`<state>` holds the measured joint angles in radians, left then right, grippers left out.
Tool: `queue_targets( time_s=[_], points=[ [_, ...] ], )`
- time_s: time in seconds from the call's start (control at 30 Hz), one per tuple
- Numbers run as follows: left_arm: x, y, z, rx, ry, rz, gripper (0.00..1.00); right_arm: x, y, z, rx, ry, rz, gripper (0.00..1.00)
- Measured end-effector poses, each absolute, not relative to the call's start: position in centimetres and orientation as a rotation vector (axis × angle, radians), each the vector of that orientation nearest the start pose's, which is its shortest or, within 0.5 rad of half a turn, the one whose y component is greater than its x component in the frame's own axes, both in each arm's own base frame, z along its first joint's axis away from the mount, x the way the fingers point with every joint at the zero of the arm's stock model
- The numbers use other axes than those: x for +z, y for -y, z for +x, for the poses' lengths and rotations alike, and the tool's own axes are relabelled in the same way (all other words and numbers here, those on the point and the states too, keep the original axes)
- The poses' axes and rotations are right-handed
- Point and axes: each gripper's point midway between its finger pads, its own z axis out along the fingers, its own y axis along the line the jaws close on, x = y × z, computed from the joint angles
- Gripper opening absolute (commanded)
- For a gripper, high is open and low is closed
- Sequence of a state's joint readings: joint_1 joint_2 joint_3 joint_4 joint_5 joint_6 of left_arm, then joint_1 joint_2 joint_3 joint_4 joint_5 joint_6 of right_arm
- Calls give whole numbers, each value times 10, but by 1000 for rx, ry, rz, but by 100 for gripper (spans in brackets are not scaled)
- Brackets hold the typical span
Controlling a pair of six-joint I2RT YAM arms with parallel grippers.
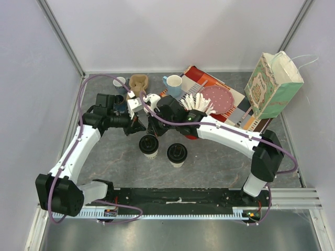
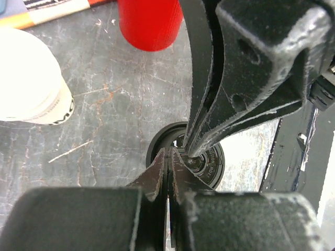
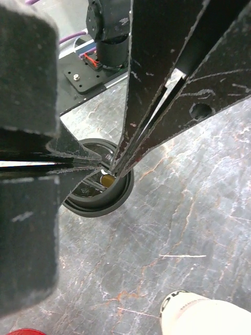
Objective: Pack the takeout coffee
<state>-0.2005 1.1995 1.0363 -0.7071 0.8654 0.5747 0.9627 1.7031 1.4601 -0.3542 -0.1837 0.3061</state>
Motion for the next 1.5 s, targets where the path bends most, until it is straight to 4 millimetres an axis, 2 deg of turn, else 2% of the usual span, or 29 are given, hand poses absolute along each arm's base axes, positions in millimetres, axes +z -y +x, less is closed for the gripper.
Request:
queue_targets(
  time_s=[0.1,0.27,0.47,0.53,0.57,0.6,0.63,0.67,0.7,0.77,0.8,0.87,0.9,0.97,1.03,1.17,1.27,1.3,1.4,1.5],
  points=[
    [188,171,247,-850,-1903,1163,2,194,-421,239,880,-2167,-859,0],
    [136,165,221,-927,-2056,1159,2,138,-404,220,840,-2296,-890,0],
    [140,165,221,-925,-2056,1161,2,141,-407,220,861,-2296,-887,0],
    [150,163,224,-906,-2057,1159,2,149,-408,222,857,-2293,-884,2],
    [156,164,227,-899,-2048,1160,4,156,-410,225,861,-2284,-878,6],
    [165,164,231,-888,-2032,1159,11,164,-412,228,869,-2268,-872,15],
    [176,165,236,-873,-2009,1160,18,172,-415,231,877,-2251,-866,20],
    [188,165,242,-855,-1980,1160,34,183,-418,234,887,-2228,-859,24],
    [203,166,248,-836,-1948,1156,41,195,-422,238,900,-2198,-853,31],
    [226,165,260,-798,-1898,1142,54,213,-428,240,921,-2148,-869,37],
    [239,164,268,-775,-1872,1132,57,221,-430,239,933,-2129,-876,46],
    [261,158,286,-721,-1827,1108,60,233,-432,237,949,-2093,-901,52],
    [270,155,296,-697,-1812,1097,60,238,-431,236,954,-2077,-919,59],
    [278,145,318,-643,-1798,1082,59,246,-426,233,961,-2054,-944,66],
    [280,131,350,-580,-1788,1087,59,256,-418,235,963,-2029,-955,72],
    [257,107,411,-471,-1783,1169,58,284,-389,255,933,-1952,-923,79],
    [230,98,447,-420,-1779,1286,60,303,-363,269,881,-1896,-894,93],
    [223,97,457,-400,-1773,1320,60,306,-356,272,865,-1881,-892,98],
    [197,95,483,-318,-1770,1461,63,314,-339,277,816,-1838,-901,98],
    [169,98,493,-262,-1758,1610,65,311,-326,284,766,-1819,-922,98]
  ],
)
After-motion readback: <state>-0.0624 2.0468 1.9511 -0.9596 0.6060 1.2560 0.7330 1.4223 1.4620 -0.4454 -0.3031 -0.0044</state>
